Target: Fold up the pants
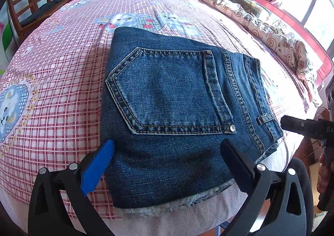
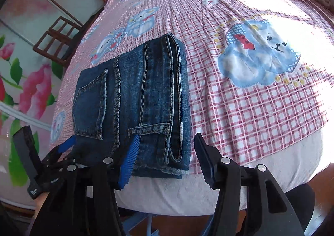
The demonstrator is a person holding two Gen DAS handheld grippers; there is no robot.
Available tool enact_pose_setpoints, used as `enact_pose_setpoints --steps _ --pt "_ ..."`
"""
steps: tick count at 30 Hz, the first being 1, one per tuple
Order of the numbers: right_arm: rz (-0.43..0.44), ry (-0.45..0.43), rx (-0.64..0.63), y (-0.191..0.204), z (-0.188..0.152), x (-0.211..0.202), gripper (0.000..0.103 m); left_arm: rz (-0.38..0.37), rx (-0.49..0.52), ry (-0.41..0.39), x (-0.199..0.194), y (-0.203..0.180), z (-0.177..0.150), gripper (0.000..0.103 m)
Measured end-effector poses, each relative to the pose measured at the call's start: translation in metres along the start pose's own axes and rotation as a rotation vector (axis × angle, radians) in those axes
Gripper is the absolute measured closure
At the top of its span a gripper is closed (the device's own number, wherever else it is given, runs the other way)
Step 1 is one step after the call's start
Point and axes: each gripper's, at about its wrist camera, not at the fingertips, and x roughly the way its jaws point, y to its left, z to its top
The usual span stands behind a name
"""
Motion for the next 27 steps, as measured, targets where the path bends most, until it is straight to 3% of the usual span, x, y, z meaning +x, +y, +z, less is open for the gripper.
enact_pose_setpoints --steps 7,9,11,13,16,20,24,27 --pt "0.070 0.015 0.023 0.002 -0.007 0.013 0.049 -0.068 -0.168 -0.025 -0.027 0.038 -0.012 0.002" --pt "0.051 0.005 -0.048 0.013 -0.006 0.019 0.050 -0.062 -0.218 -0.014 -0.031 0.055 -0.020 0.002" --pt "0.022 0.011 -0.117 0.023 -0.007 0.021 0.077 -0.081 -0.272 -0.003 -0.033 0.070 -0.028 0.002" --pt "0.035 0.001 -0.145 0.029 -0.009 0.016 0.083 -0.115 -0.331 0.005 -0.035 0.082 -0.035 0.002" --pt "0.015 -0.018 -0.182 0.032 -0.010 0.007 0.084 -0.217 -0.398 0.016 -0.033 0.091 -0.042 0.002" --pt "0.033 0.018 -0.110 0.005 -0.011 0.020 0.084 -0.273 -0.448 -0.005 -0.030 0.092 -0.046 0.002" --pt "0.044 0.018 -0.087 -0.002 -0.011 0.024 0.084 -0.393 -0.477 0.013 -0.015 0.087 -0.046 0.002" --pt "0.037 0.020 -0.103 0.001 -0.010 0.024 0.084 -0.373 -0.455 0.027 -0.005 0.075 -0.045 0.003"
